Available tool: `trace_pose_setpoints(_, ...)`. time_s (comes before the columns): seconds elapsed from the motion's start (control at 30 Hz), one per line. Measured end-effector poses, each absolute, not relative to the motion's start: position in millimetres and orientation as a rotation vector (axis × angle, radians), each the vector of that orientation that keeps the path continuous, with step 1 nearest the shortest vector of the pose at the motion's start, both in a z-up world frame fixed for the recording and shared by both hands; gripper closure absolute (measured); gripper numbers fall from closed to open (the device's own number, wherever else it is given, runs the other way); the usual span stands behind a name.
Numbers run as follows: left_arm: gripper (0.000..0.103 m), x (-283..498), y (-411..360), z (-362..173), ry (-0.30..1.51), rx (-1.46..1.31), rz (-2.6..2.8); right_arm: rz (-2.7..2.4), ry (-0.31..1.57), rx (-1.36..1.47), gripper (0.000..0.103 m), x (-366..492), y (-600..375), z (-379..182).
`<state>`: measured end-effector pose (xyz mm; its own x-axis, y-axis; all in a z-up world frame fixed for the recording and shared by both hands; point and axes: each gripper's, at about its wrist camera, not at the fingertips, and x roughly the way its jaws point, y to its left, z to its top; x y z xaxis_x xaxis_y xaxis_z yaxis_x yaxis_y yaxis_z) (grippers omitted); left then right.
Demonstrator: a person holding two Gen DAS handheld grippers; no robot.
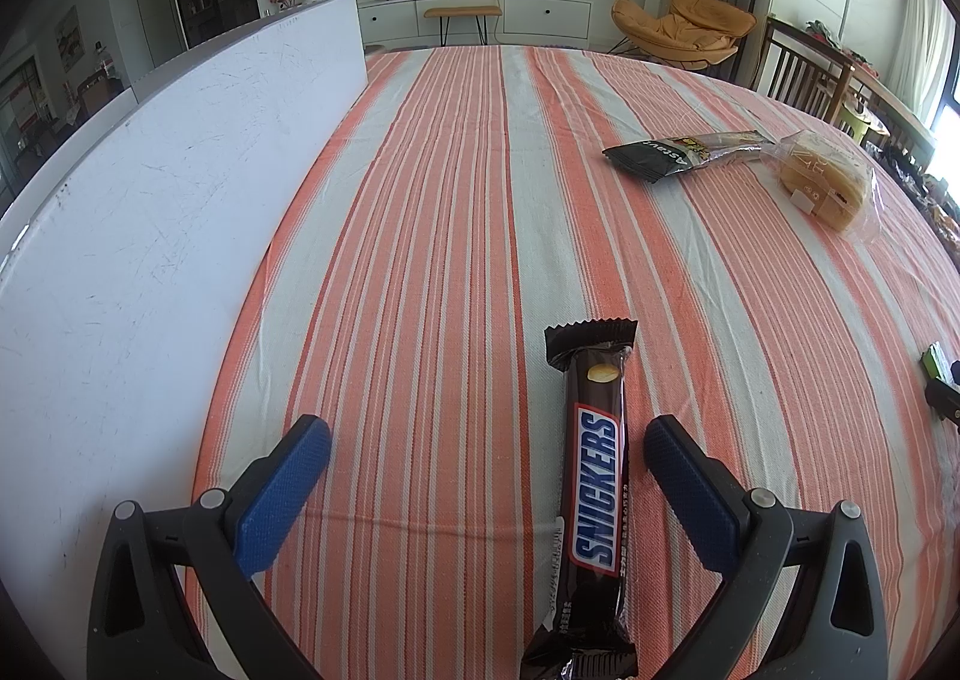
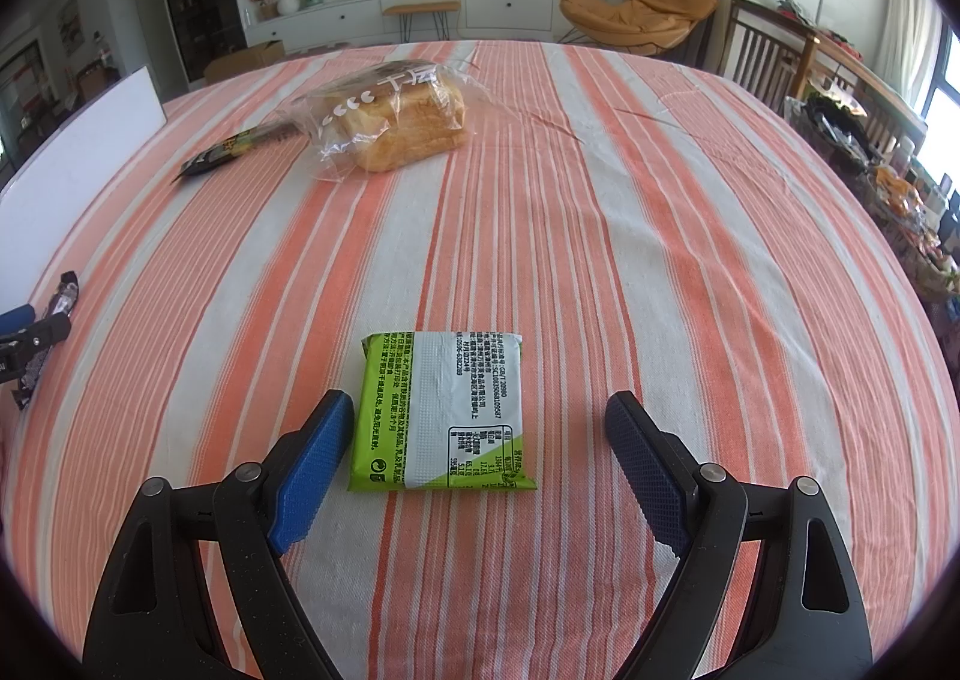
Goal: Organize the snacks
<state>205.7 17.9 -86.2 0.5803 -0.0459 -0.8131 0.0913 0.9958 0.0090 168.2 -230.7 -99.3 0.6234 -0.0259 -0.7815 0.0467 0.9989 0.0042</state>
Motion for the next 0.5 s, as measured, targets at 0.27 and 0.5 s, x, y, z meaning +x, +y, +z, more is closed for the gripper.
trace_pose_setpoints(0.27,0.0,210,27,-78,1.094,0.057,-0.235,0.056,1.089,0.155,0.015,184,-248,-88)
trace_pose_setpoints(0.5,0.029,208,0,-74,1.159,0.166,-0.212,0.062,1.326,0.321,0.016,212,-259,-78)
